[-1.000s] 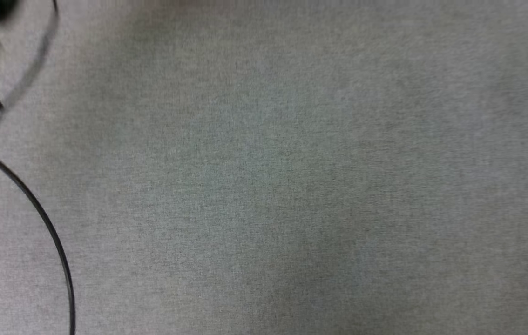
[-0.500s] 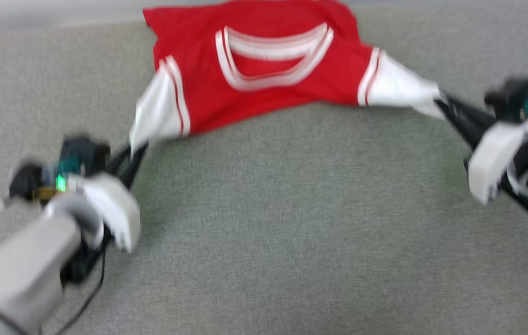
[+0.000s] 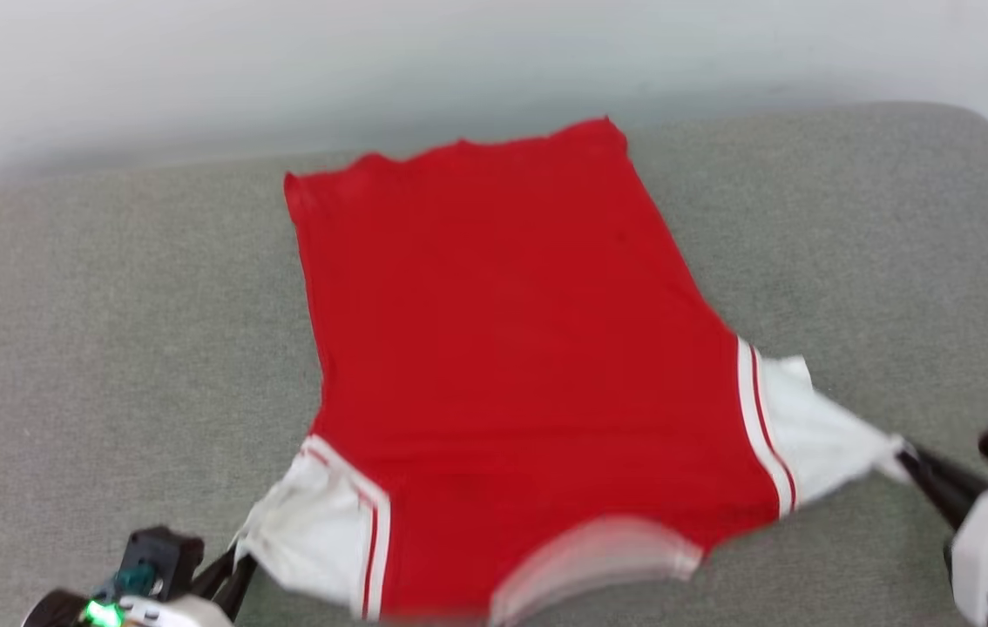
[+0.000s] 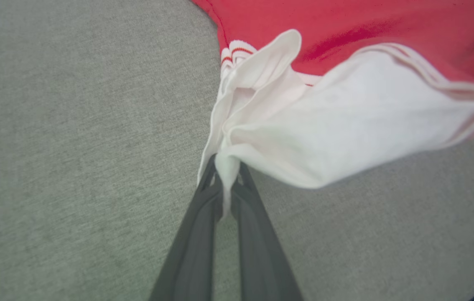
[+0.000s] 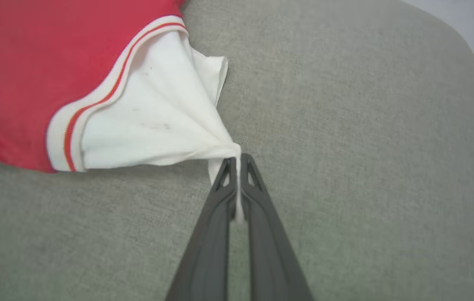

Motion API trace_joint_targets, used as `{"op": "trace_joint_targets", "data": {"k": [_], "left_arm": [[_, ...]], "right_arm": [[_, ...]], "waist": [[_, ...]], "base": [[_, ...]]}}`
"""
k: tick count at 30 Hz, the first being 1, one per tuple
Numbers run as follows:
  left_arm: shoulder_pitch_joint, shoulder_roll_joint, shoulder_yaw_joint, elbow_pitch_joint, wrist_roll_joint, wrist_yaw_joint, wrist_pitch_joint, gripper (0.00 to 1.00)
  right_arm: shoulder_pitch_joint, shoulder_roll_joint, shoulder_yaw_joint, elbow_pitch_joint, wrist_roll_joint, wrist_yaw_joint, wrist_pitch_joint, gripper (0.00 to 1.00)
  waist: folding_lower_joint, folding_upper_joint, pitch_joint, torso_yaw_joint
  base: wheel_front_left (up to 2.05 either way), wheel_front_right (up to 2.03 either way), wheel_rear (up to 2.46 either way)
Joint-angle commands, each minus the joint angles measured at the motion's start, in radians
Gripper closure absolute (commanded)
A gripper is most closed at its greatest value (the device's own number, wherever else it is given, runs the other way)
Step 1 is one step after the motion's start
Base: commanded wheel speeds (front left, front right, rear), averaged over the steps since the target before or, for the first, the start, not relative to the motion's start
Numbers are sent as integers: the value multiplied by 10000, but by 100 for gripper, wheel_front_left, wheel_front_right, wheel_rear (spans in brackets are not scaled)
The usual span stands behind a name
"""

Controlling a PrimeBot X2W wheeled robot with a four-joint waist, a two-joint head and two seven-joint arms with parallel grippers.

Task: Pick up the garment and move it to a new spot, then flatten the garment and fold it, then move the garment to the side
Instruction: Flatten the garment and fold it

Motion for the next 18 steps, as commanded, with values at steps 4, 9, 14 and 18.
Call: {"op": "trace_joint_targets", "data": {"k": [4,9,14,18], "left_arm": [[1029,90,170,-280,-127,347,-79,100],[1753,85,533,-616,-32,721,-105,100],[2156,134,887,-887,193,877,-89,100],[2185,107,1147,-1143,420,978,-91,100]], "right_arm": [[1628,-273,-835,-412,-37,-13,-31,100],[3073,-477,-1656,-1044,-211,-13,81,100],[3848,-503,-2530,-1656,-496,-13,575,100],[3867,-290,-3402,-2102,-1035,-13,912,30]], "waist": [[3,0,-379,-21],[3,0,-509,-12],[3,0,-511,-20],[3,0,-395,-19]], "base": [[0,0,0],[0,0,0],[0,0,0],[0,0,0]]}}
